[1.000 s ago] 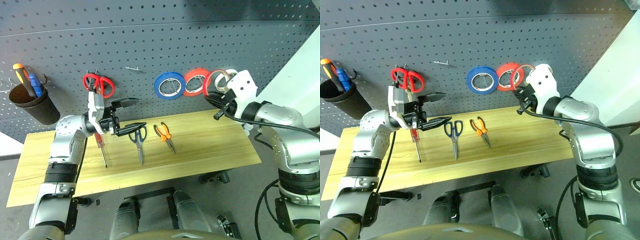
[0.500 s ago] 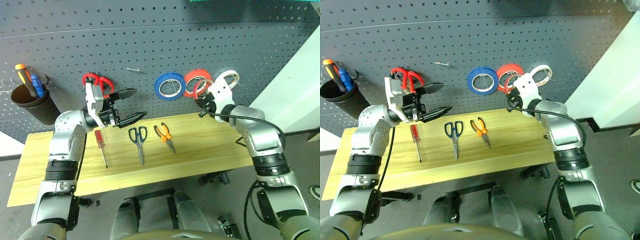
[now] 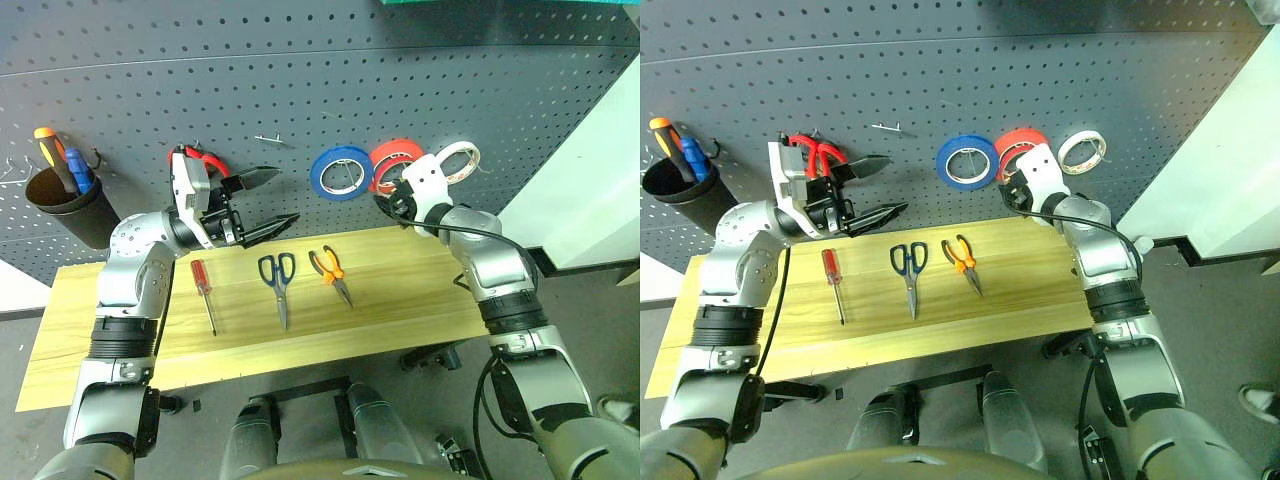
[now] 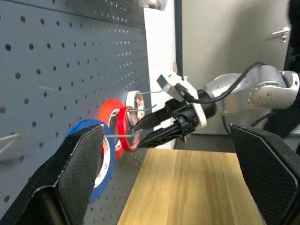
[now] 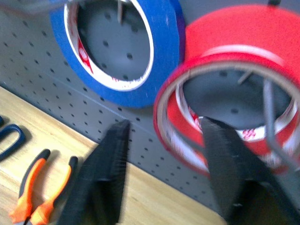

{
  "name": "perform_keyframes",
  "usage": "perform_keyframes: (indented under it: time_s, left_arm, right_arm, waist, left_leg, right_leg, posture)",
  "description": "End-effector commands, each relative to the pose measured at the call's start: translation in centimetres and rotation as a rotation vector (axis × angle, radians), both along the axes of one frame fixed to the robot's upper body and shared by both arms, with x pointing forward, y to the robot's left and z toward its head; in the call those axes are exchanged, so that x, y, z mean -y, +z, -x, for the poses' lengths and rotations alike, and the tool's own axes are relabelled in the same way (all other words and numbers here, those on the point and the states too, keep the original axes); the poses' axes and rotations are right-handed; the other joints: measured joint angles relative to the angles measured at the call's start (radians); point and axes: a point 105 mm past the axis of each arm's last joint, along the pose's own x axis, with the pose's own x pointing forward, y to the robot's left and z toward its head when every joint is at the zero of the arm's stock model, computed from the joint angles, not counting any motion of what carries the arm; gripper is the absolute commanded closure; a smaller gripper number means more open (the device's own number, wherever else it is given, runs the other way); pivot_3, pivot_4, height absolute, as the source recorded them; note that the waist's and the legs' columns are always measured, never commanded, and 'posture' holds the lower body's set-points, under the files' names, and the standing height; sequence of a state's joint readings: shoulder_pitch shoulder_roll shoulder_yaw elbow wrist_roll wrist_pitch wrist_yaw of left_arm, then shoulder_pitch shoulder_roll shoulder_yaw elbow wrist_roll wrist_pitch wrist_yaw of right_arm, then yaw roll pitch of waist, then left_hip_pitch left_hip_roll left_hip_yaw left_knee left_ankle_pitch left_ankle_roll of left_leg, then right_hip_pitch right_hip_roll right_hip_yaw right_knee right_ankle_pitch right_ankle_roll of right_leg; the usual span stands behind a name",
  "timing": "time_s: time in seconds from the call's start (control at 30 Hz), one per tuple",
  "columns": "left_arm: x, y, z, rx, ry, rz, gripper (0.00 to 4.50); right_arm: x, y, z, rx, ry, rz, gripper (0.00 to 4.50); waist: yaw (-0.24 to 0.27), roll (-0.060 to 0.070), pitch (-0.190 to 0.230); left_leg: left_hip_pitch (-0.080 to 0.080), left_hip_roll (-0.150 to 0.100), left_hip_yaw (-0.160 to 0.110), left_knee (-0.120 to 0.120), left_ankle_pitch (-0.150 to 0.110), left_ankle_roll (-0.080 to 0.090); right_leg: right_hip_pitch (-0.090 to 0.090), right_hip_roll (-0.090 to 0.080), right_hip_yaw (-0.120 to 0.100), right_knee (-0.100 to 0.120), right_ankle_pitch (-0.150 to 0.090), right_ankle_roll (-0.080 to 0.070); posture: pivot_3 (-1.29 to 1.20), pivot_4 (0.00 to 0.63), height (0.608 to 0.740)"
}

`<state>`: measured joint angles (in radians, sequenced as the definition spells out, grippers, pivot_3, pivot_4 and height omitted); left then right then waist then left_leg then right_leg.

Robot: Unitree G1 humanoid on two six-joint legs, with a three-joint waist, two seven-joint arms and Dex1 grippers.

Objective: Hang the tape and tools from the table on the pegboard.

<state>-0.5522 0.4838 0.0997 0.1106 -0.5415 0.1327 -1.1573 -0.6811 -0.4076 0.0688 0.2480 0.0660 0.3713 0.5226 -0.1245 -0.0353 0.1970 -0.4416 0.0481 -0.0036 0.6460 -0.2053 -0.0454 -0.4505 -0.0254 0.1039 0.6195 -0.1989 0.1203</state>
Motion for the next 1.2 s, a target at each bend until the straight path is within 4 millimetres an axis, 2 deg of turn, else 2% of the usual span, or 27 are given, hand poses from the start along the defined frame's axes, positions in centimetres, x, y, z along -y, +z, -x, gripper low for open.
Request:
perform_keyframes:
  time_s: [0.03, 0.1, 0.37, 0.5, 0.57, 0.67, 0.8, 0.97, 1.2]
  left_arm:
    - [-0.4, 0.2, 0.5, 0.02, -0.003, 0.004, 0.0]
    - [-0.6, -0.2, 0.5, 0.009, 0.003, 0.006, 0.0]
    - [-1.5, -2.2, 1.8, -0.041, 0.024, -0.009, 0.0]
    - [-1.8, -3.0, 2.5, -0.069, 0.042, -0.012, 0.0]
    - [-2.2, -3.9, 2.8, -0.089, 0.076, -0.019, 0.0]
    - [-2.6, -4.9, 3.4, -0.109, 0.112, -0.021, 0.0]
    - [-3.0, -5.8, 4.4, -0.125, 0.133, -0.027, 0.0]
    - [-4.0, -7.2, 5.7, -0.119, 0.175, -0.079, 0.0]
    - [-6.0, -8.9, 6.0, -0.167, 0.242, -0.151, 0.0]
  right_arm:
    - [1.4, 3.1, 1.6, 0.041, 0.008, -0.057, 0.56]
    - [1.8, 3.2, 3.1, -0.005, 0.036, -0.06, 0.05]
    - [-0.1, 4.0, 9.2, -0.151, 0.239, -0.077, 0.05]
    - [-1.2, 4.0, 10.6, -0.198, 0.297, -0.098, 0.05]
    - [-2.2, 3.0, 11.1, -0.26, 0.326, -0.117, 0.05]
    - [-3.2, 0.8, 11.4, -0.346, 0.329, -0.104, 0.05]
    - [-4.0, -1.3, 10.5, -0.41, 0.296, -0.097, 0.05]
    - [-4.6, -3.5, 8.2, -0.5, 0.204, -0.088, 0.05]
    - [-5.3, -6.3, 6.1, -0.643, 0.122, -0.06, 0.05]
  waist:
    - [0.001, 0.0, 0.0]
    - [0.006, 0.001, -0.001]
    - [0.002, 0.002, -0.003]
    - [0.005, 0.002, -0.003]
    - [0.009, 0.002, -0.004]
    - [0.015, 0.001, -0.004]
    - [0.028, 0.001, -0.004]
    - [0.031, 0.002, -0.004]
    - [0.049, 0.005, 0.0]
  left_leg:
    - [0.0, 0.0, 0.0, 0.0, 0.0, 0.0]
    - [0.0, 0.0, 0.0, 0.001, 0.0, 0.0]
    - [0.003, 0.0, 0.0, 0.001, 0.0, 0.0]
    - [0.004, 0.0, 0.0, 0.001, 0.0, 0.0]
    - [0.006, 0.0, 0.0, 0.001, 0.0, 0.0]
    - [0.009, 0.0, 0.0, 0.001, 0.0, 0.0]
    - [0.01, 0.001, 0.001, 0.001, 0.0, 0.0]
    - [0.01, 0.001, 0.001, 0.001, 0.0, 0.0]
    - [0.01, 0.001, 0.001, -0.001, 0.0, 0.0]
  right_leg:
    - [0.0, 0.0, 0.0, 0.0, 0.0, 0.0]
    - [0.0, 0.0, 0.0, 0.0, 0.0, 0.0]
    - [0.002, 0.0, 0.0, 0.001, 0.0, 0.0]
    - [0.003, 0.0, 0.0, 0.002, -0.001, -0.001]
    - [0.006, 0.0, 0.0, 0.001, -0.003, -0.004]
    - [0.009, 0.0, 0.0, -0.001, -0.003, -0.005]
    - [0.009, 0.0, 0.0, -0.001, -0.004, -0.007]
    - [0.009, -0.001, 0.0, -0.002, -0.004, -0.007]
    - [0.008, -0.001, 0.0, -0.002, -0.004, -0.009]
  posture:
    - [-0.06, 0.093, 0.74]
    - [-0.06, 0.093, 0.74]
    - [-0.05, 0.113, 0.74]
    - [-0.04, 0.117, 0.74]
    - [-0.03, 0.12, 0.74]
    - [-0.01, 0.125, 0.74]
    - [0.01, 0.139, 0.74]
    - [0.04, 0.167, 0.74]
    - [0.06, 0.213, 0.74]
